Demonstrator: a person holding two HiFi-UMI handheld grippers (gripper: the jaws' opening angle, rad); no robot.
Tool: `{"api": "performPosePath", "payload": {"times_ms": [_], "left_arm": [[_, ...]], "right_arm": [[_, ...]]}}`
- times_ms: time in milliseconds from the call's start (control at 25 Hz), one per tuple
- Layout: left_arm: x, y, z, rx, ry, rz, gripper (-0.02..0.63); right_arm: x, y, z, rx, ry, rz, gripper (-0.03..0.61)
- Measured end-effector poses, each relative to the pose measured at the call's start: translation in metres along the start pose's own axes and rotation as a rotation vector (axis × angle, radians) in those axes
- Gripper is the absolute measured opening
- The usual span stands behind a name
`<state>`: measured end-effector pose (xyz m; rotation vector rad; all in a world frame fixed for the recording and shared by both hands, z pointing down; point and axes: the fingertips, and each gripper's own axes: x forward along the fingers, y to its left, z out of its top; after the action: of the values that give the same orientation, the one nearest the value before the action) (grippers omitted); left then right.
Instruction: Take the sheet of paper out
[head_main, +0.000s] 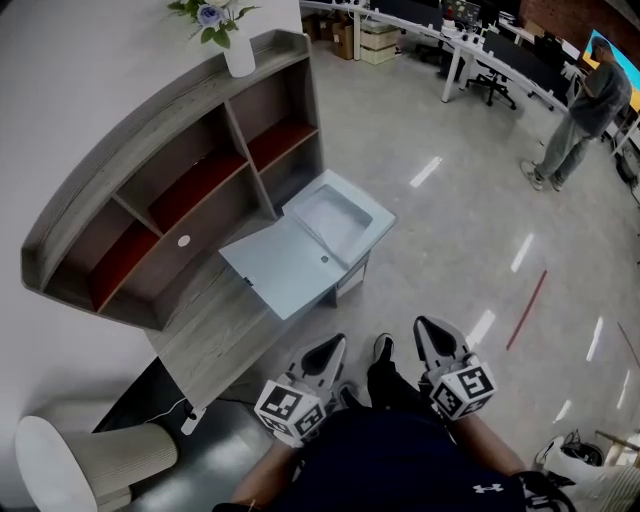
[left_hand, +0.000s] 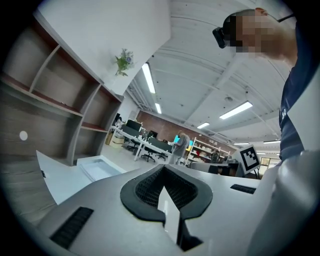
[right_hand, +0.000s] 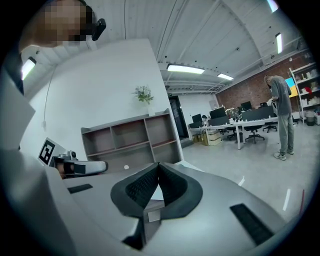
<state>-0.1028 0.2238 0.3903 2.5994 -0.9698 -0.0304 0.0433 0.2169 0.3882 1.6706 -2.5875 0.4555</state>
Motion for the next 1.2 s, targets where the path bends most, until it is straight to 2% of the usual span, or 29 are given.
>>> {"api": "performPosePath", "payload": {"times_ms": [320, 720, 1040, 1200], "left_arm": [[0.027, 0.031, 0.024, 0.03, -0.008, 0.048, 0.012], [0.1, 0.06, 0.03, 0.006, 0.03, 0.105, 0.014], [0.139, 0.104, 0.041, -0.051, 0.052, 0.246, 0.014], [0.153, 0.12, 0.049, -0.048, 0.046, 0.293, 0.014]], "right_arm": [[0.049, -0.017, 0.019, 0.018, -0.041, 0.06, 0.012], [0.106, -0.08, 0.027, 0.058, 0.0, 0.096, 0.012], [0.137, -0.126, 0.036, 0.101, 0.022, 0.134, 0.012], [0.151, -0.147, 0.04, 0.114, 0.028, 0.145, 0.012]]}}
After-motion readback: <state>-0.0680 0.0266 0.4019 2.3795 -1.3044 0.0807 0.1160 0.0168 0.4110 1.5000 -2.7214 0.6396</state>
